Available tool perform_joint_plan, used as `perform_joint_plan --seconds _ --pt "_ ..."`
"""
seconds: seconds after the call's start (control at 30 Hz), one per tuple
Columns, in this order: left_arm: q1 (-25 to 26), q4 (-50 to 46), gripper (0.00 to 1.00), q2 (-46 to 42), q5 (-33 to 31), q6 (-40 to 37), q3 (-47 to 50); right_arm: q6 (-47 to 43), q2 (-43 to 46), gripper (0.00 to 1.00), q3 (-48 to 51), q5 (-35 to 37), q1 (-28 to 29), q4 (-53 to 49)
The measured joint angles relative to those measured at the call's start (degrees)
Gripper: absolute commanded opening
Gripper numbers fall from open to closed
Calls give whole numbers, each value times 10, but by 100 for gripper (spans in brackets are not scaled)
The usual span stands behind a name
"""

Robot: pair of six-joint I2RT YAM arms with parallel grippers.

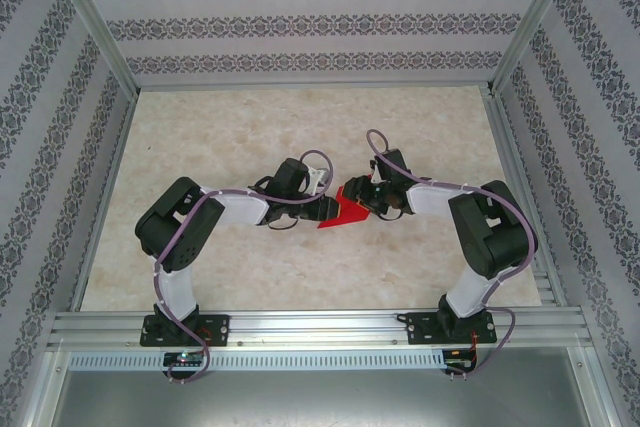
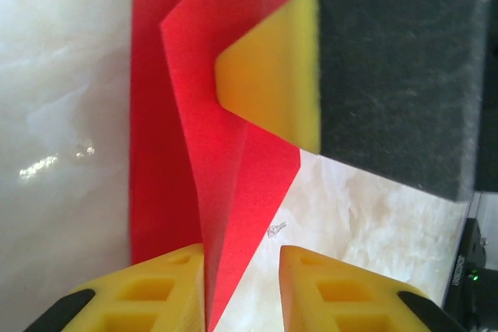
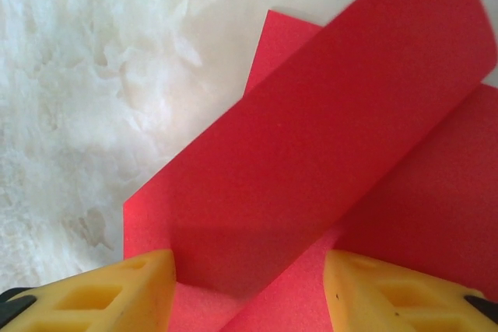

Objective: Fold a paper plane with a square sheet of paper (pick it up from the middle)
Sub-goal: Fourth fold the wing at the center of the table.

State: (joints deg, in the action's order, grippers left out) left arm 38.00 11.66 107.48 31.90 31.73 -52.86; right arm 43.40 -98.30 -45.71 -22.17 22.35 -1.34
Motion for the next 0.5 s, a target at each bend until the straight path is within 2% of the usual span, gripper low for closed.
perform_joint_plan --seconds 0.2,0.5 --pt "0 48 35 0 0 -56 35 20 -5 53 0 -2 -2 16" --pt "0 161 27 -9 -27 -121 117 32 -7 53 0 -4 -4 20"
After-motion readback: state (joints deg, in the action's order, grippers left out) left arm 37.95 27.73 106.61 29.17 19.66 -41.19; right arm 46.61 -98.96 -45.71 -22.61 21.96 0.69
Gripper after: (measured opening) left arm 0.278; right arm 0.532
